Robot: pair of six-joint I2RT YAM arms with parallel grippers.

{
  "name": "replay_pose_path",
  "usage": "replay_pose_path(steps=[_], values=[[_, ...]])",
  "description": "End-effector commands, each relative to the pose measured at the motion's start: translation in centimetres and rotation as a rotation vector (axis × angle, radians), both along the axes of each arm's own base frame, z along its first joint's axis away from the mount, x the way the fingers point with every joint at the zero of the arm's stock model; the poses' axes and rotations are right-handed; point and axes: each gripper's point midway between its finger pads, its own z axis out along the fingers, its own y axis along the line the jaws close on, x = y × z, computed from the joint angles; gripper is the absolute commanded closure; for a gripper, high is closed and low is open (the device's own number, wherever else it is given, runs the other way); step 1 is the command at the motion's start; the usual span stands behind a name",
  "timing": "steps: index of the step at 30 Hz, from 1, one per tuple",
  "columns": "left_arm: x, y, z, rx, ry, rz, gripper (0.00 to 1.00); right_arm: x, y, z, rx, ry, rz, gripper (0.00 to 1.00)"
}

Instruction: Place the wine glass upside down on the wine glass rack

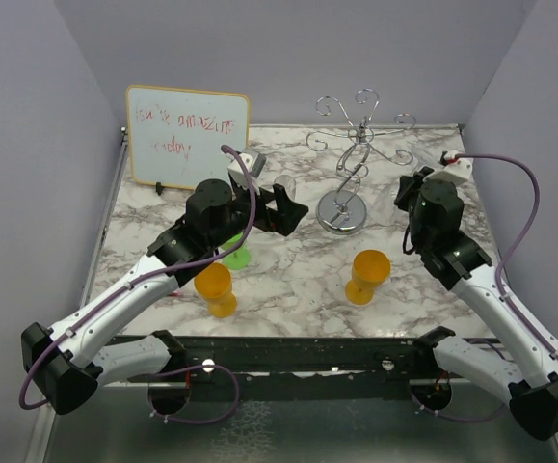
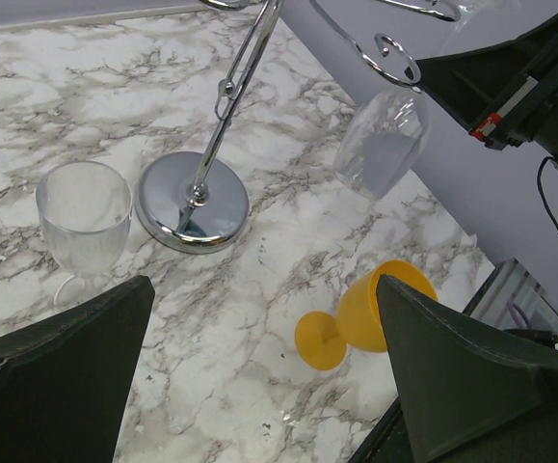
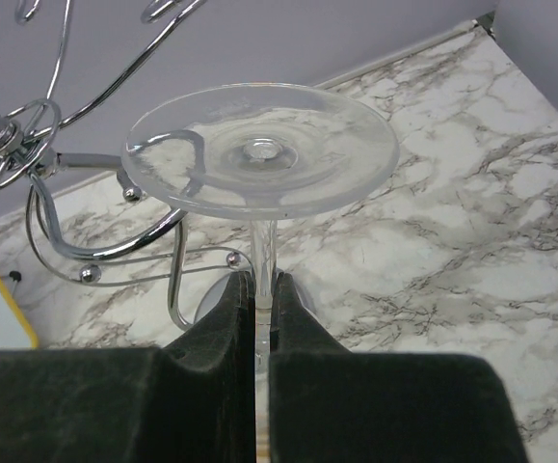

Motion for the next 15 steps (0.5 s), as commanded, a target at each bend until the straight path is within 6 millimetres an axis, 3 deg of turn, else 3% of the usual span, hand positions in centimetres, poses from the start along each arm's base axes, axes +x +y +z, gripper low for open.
replay_pose_path(steps=[1, 9, 15], values=[[-0.3, -0.3, 2.5, -0.05, -0.039, -0.02, 0.01, 1.1, 0.1, 2.1, 0.093, -0.084, 0.013, 0.99], [-0.3, -0.7, 2.3, -0.055, -0.032, -0.033, 0.01, 3.7, -0.9, 2.1, 0.17, -0.128, 0.126, 0.99], [-0.5, -1.4, 2.4, -0.044, -0.03, -0.078, 0.01, 4.5, 0.4, 1.8, 0.141, -0.156, 0.328, 1.0]])
